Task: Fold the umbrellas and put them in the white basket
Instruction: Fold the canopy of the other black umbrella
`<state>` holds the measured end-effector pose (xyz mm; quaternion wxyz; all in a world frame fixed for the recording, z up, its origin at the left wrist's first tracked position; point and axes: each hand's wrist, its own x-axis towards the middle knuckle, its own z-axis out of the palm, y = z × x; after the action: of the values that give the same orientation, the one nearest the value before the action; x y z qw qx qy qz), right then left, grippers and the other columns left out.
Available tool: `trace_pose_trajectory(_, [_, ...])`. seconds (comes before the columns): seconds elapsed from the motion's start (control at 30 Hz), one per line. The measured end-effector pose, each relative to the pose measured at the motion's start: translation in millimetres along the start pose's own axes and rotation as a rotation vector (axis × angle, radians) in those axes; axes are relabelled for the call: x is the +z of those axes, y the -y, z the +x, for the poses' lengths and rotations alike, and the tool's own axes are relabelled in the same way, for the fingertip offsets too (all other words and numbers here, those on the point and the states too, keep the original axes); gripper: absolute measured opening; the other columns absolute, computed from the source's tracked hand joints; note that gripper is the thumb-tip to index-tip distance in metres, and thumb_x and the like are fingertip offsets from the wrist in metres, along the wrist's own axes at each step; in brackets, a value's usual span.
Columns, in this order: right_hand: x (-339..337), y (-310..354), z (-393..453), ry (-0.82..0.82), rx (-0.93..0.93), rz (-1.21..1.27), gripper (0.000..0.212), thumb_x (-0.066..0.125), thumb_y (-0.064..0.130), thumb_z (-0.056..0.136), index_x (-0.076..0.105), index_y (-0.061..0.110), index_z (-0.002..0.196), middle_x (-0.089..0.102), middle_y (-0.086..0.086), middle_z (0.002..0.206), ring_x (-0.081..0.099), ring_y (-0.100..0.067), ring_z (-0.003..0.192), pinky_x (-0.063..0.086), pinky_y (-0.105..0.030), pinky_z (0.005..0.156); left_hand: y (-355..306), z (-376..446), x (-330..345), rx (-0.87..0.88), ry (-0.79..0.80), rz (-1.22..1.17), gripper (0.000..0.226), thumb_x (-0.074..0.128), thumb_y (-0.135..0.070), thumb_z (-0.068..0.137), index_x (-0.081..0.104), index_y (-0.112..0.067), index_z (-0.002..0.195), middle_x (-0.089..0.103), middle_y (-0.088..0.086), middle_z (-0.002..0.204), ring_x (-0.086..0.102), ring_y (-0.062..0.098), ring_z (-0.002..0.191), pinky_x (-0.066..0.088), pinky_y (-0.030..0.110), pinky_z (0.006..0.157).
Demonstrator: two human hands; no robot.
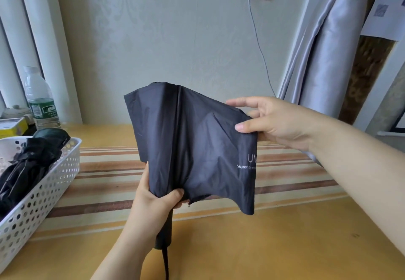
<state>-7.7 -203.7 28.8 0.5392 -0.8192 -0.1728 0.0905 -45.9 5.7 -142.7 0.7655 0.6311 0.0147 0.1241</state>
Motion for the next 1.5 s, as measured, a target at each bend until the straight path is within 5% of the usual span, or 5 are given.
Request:
trace_pose_trajectory(0.43, [19.5,-34.3,-4.9,-0.402,-0.411,-0.159,0.020,0.052,0.012,0.098,0.070,0.009,0.091,0.073,0.004,0.082,0.065,-0.006,0.077,0.050,-0.020,0.077,3.4,-0.2,-1.4,0.033,-0.062,0.028,0.067,0.066,0.009,0.081,0.041,-0.022,0.135,0.055,0.015,0.080,0.053,0.015,0.044,0.046,0.021,0.046])
trace_pose_trajectory(0.57, [13.2,-41.2,-2.9,-0.286,-0.365,-0.114,0.036,0.054,0.023,0.095,0.053,0.049,0.121,0.068,-0.026,0.089,0.057,-0.057,0.087,0.049,-0.045,0.077,3.3,2.4,-6.3,0.078,-0.077,0.059,0.077,0.071,0.004,0.077,0.039,-0.029,0.139,0.052,0.011,0.085,0.049,0.013,0.047,0.045,0.020,0.048])
trace_pose_trajectory(1.0, [13.0,-14.9,-9.8,-0.121,-0.080,-0.409,0.050,0.054,0.034,0.096,0.039,0.016,0.052,0.037,0.012,0.045,0.032,-0.005,0.043,0.027,-0.018,0.047,-2.9,-1.1,0.8,0.136,-0.082,0.102,0.086,0.060,0.016,0.081,0.034,-0.039,0.142,0.056,0.014,0.102,0.054,0.009,0.040,0.042,0.023,0.043])
trace_pose_trajectory(1.2, [12.7,-24.3,-12.5,-0.200,-0.168,-0.541,0.020,0.059,0.024,0.095,0.068,0.041,0.099,0.071,0.017,0.071,0.068,-0.006,0.071,0.050,-0.024,0.070,-1.3,-1.1,1.0,0.122,-0.098,0.121,0.085,0.062,0.011,0.081,0.034,-0.045,0.139,0.056,0.014,0.103,0.049,0.008,0.042,0.043,0.025,0.045])
trace_pose_trajectory(1.5, [17.9,-18.5,-16.7,-0.285,-0.263,-0.429,0.044,0.058,0.009,0.094,0.055,0.039,0.125,0.044,0.012,0.050,0.040,-0.006,0.041,0.033,-0.010,0.045,2.0,1.8,-2.5,0.102,-0.118,0.093,0.083,0.064,0.009,0.080,0.036,-0.040,0.141,0.058,0.004,0.092,0.045,0.016,0.049,0.046,0.026,0.046])
